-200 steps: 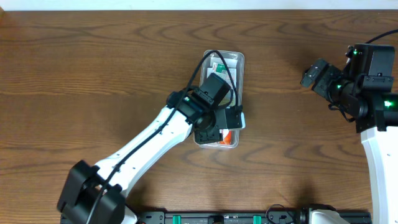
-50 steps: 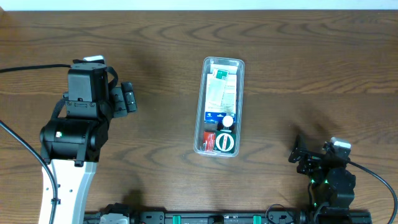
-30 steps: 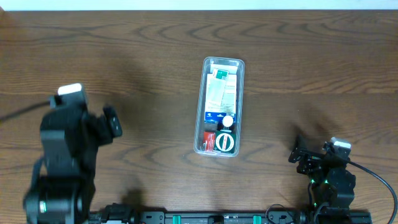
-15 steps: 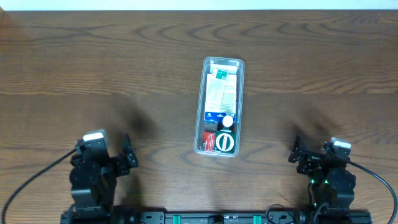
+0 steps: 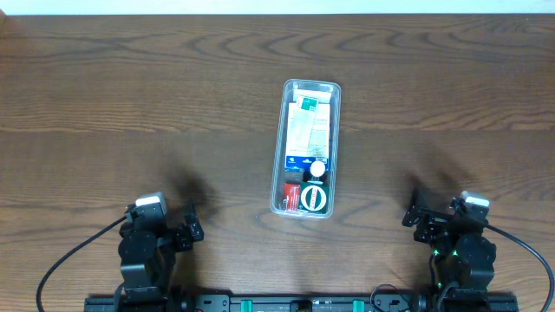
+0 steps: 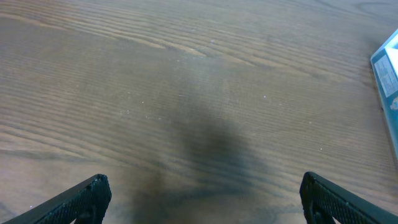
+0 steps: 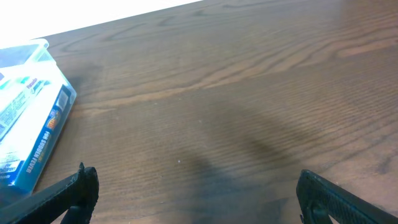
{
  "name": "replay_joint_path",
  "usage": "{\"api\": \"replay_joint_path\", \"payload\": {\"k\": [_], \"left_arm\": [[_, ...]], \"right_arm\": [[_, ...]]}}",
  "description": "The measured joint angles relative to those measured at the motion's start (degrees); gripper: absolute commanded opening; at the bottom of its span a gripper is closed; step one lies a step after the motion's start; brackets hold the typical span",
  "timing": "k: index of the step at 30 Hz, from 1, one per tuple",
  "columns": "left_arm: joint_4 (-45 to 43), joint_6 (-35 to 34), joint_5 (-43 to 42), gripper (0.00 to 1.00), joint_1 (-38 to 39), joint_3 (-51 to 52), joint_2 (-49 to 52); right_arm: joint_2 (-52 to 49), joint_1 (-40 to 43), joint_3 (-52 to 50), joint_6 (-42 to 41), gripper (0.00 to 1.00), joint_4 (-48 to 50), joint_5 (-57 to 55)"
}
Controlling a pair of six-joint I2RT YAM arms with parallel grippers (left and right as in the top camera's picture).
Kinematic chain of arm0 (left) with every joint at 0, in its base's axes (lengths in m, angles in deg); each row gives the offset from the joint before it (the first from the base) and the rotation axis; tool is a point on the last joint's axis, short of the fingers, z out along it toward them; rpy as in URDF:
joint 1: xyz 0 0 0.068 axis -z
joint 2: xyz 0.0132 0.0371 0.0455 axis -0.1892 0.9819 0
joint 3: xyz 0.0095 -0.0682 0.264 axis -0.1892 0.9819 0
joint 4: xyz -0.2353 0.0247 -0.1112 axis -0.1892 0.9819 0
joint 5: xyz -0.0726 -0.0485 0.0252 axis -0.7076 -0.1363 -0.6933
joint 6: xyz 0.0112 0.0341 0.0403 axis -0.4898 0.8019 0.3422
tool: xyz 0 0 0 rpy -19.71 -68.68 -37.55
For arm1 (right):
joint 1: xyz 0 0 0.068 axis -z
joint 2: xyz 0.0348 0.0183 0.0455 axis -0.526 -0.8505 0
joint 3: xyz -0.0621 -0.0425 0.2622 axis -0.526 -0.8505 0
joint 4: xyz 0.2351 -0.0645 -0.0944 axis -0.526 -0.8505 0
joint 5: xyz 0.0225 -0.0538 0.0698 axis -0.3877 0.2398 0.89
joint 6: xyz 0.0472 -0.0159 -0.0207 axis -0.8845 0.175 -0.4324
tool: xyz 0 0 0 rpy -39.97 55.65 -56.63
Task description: Pack container
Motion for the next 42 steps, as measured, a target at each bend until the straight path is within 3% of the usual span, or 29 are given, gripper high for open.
{"api": "replay_joint_path", "payload": {"k": [42], "left_arm": [[-0.2, 0.0, -0.2, 0.98, 0.0, 2.2, -2.7]], "right_arm": [[0.0, 0.0, 0.0, 0.0, 0.99, 0.0, 0.0]]}}
